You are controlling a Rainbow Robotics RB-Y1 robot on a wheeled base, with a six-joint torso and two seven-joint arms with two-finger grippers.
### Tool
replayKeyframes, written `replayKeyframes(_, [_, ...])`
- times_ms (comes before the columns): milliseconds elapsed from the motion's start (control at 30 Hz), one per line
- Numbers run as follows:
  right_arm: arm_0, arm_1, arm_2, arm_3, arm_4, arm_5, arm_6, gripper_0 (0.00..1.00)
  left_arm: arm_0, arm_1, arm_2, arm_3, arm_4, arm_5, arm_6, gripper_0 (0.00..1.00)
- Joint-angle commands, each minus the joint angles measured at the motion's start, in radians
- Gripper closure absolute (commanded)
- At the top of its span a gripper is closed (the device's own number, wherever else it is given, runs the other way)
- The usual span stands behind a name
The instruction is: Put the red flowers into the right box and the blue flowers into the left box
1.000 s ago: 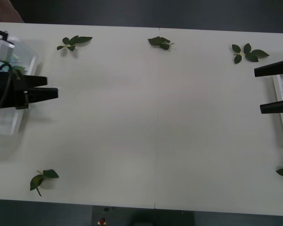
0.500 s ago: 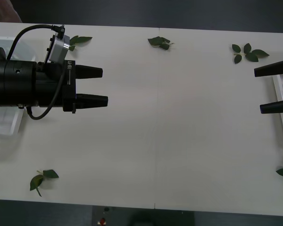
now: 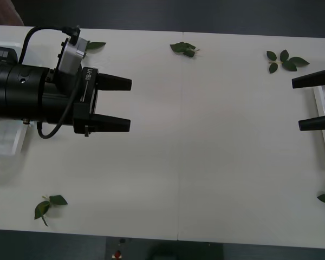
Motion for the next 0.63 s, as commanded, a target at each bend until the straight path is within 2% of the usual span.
replayKeyframes(33, [-0.013,-0.025,-0.018,-0.024,-0.014,-0.01,0.031,0.0,-0.04,-0.015,-0.026,-0.031,0.014,0.0,-0.028,0.0])
replayKeyframes(633, [-0.013,-0.025,-0.018,-0.024,-0.014,-0.01,0.031,0.0,-0.04,-0.014,-0.046,-0.031,0.021,0.0,-0.025,0.0])
